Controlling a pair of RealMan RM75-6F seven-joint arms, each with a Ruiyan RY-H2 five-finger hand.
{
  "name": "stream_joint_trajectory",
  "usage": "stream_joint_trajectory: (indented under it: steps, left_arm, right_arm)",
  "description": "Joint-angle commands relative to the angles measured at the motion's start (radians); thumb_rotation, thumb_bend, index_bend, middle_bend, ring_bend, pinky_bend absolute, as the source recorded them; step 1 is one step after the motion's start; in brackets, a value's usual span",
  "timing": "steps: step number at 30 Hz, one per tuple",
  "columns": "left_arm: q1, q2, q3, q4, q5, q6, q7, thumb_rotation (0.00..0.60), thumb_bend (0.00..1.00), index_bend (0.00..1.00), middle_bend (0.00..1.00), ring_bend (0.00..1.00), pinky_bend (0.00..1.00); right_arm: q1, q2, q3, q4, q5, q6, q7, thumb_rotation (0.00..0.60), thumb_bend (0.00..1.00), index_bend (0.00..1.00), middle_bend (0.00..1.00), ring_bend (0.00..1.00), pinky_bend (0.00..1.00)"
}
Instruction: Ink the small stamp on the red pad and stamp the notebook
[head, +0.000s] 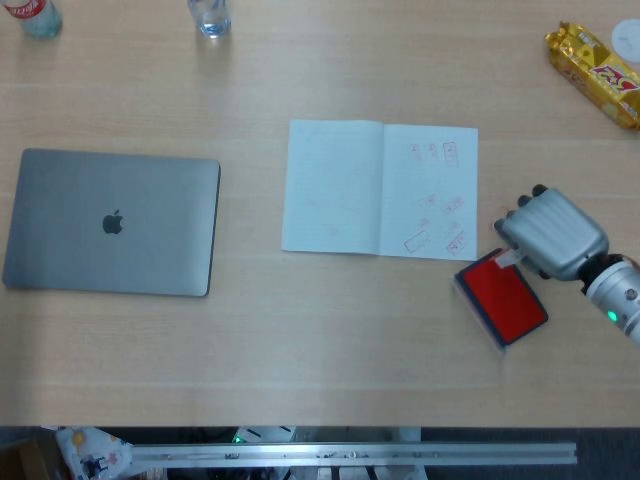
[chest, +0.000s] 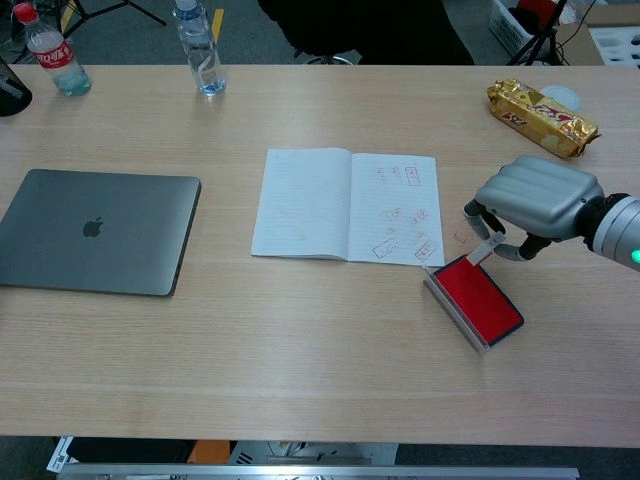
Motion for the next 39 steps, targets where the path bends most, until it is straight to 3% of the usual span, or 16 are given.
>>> stream_joint_trajectory:
  steps: [1, 7, 15, 27, 39]
  left_arm:
    - [-0.003, 0.004, 0.0, -0.008, 0.005, -0.002, 0.003, 0.6, 0.21, 0.0, 0.0, 0.04, 0.09]
    - [-0.003, 0.016, 0.003, -0.023, 0.011, 0.0, 0.008, 0.6, 0.21, 0.0, 0.0, 0.04, 0.09]
    - [0.002, 0.021, 0.005, -0.024, 0.005, 0.001, 0.002, 0.6, 0.21, 0.0, 0.0, 0.04, 0.09]
    - [0.001, 0.017, 0.004, -0.009, -0.004, -0.009, -0.012, 0.6, 0.21, 0.0, 0.0, 0.04, 0.09]
    - [-0.001, 0.01, 0.003, 0.011, -0.014, -0.02, -0.026, 0.6, 0.21, 0.0, 0.0, 0.04, 0.09]
  right_arm:
    - [0.035, 0.036, 0.058, -0.025, 0.073, -0.021, 0.037, 0.6, 0.46, 0.77, 0.61, 0.45, 0.38]
    - [0.123, 0.021, 0.117, 0.005, 0.239, -0.075, -0.005, 0.6, 0.46, 0.77, 0.61, 0.45, 0.38]
    - [0.239, -0.072, 0.129, 0.085, 0.463, -0.097, -0.094, 0.6, 0.46, 0.78, 0.61, 0.45, 0.38]
    - [0.363, -0.183, 0.103, 0.205, 0.671, -0.063, -0.19, 0.6, 0.46, 0.78, 0.61, 0.45, 0.38]
    - [0.429, -0.291, 0.059, 0.319, 0.765, -0.053, -0.252, 0.6, 0.46, 0.79, 0.62, 0.45, 0.38]
